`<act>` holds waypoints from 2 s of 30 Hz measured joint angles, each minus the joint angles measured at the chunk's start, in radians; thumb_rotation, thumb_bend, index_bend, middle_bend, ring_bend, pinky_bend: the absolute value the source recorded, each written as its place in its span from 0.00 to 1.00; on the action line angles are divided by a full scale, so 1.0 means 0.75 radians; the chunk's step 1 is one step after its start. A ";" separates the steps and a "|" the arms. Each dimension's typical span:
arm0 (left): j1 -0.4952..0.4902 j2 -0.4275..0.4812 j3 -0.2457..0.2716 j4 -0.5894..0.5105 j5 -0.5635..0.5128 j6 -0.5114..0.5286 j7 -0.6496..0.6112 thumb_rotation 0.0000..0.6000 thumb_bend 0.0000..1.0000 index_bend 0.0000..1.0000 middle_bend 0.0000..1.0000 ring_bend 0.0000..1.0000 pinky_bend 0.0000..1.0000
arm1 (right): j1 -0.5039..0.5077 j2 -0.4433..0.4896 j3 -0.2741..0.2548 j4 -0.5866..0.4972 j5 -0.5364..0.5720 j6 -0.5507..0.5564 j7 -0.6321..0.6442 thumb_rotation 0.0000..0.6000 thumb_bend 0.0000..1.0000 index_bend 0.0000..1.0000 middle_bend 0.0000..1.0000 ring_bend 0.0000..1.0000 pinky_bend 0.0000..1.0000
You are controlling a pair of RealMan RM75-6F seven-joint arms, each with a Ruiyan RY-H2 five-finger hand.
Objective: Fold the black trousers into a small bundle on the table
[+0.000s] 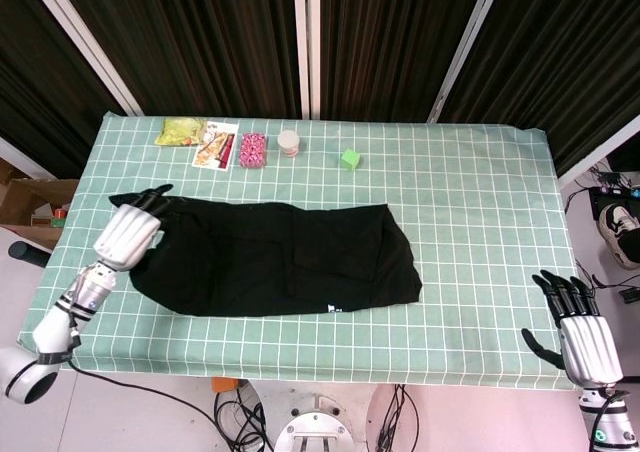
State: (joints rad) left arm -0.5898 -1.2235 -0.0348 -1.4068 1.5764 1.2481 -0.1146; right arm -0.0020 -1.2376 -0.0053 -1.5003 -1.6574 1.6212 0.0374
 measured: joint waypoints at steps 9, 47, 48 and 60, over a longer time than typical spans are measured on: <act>-0.297 0.031 -0.207 -0.377 -0.158 -0.335 0.360 1.00 0.60 0.62 0.27 0.10 0.20 | -0.011 0.011 0.005 0.024 0.010 0.016 0.039 1.00 0.18 0.14 0.13 0.11 0.13; -1.274 -0.892 -0.295 0.419 -1.427 -0.790 1.176 1.00 0.59 0.62 0.28 0.10 0.19 | -0.040 0.028 0.018 0.076 0.089 -0.013 0.120 1.00 0.18 0.14 0.13 0.11 0.13; -1.284 -0.902 -0.293 0.432 -1.432 -0.794 1.179 1.00 0.59 0.62 0.28 0.10 0.19 | -0.041 0.028 0.019 0.078 0.091 -0.014 0.123 1.00 0.18 0.14 0.13 0.11 0.13; -1.360 -1.002 -0.302 0.543 -1.465 -0.790 1.177 1.00 0.15 0.25 0.17 0.09 0.19 | -0.045 0.026 0.022 0.087 0.096 -0.016 0.131 1.00 0.18 0.14 0.13 0.11 0.13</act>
State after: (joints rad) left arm -1.6096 -1.9752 -0.2610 -0.9997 0.4778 0.6554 0.7679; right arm -0.0359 -1.2185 0.0111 -1.4347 -1.5853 1.6089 0.1358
